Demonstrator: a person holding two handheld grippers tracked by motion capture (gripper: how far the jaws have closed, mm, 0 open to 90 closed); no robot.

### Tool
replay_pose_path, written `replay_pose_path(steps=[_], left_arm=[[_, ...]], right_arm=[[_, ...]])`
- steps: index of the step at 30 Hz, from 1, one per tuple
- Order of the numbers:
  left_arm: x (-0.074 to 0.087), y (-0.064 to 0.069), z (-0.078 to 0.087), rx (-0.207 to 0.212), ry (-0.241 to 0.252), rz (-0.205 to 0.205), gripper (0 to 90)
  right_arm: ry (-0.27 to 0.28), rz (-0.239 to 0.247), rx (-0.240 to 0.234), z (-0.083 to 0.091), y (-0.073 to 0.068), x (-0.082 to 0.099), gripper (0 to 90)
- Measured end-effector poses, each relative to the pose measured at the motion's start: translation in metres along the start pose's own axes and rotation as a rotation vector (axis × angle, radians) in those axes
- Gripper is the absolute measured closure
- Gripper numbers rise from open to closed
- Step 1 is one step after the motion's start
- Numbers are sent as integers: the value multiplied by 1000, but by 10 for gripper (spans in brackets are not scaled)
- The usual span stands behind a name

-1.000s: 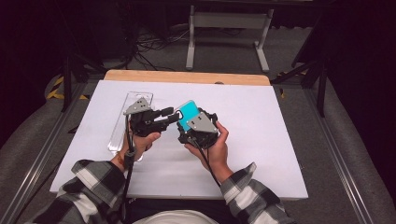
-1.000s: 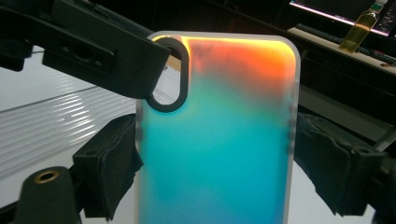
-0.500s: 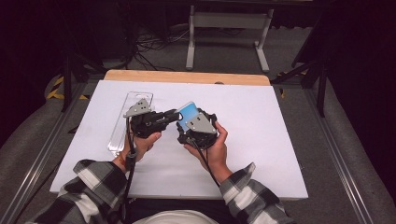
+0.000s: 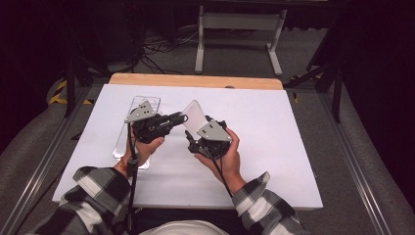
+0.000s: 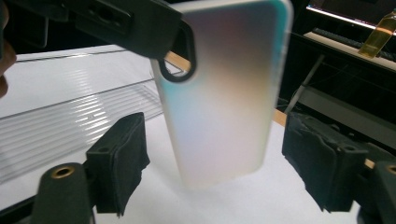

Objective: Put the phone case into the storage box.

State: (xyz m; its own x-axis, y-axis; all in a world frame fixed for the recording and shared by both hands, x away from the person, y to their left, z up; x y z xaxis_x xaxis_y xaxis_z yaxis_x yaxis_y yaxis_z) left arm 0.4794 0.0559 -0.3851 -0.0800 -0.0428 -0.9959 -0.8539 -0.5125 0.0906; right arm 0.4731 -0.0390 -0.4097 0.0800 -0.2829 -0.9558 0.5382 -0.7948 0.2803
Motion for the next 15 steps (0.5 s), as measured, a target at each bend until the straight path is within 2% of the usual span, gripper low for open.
replay_pose_path(steps=[5, 10, 15], left_arm=[[-6, -1, 5, 23, 6, -12, 806], [-9, 0, 12, 42, -11, -51, 805], [-9, 1, 15, 49, -25, -69, 805]], right_arm=[[7, 15, -2, 12, 9, 1, 198], [-10, 42, -19, 31, 26, 16, 196], [-31, 43, 0, 43, 39, 28, 196]])
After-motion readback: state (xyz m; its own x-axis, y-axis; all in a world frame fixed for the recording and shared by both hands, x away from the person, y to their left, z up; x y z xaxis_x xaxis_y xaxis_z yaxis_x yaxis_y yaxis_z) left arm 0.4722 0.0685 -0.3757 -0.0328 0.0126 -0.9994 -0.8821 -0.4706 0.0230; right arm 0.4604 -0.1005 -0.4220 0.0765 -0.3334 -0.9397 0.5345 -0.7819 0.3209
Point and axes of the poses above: each handheld gripper's, and its own axes: z roughly backward along the jaws, x roughly out of its underside, y roughly to its right, the point moved 10 cm from there along -z, roughly forward along the jaws, and after that the axes turned 12 degrees about y, right-handed, at the moved point
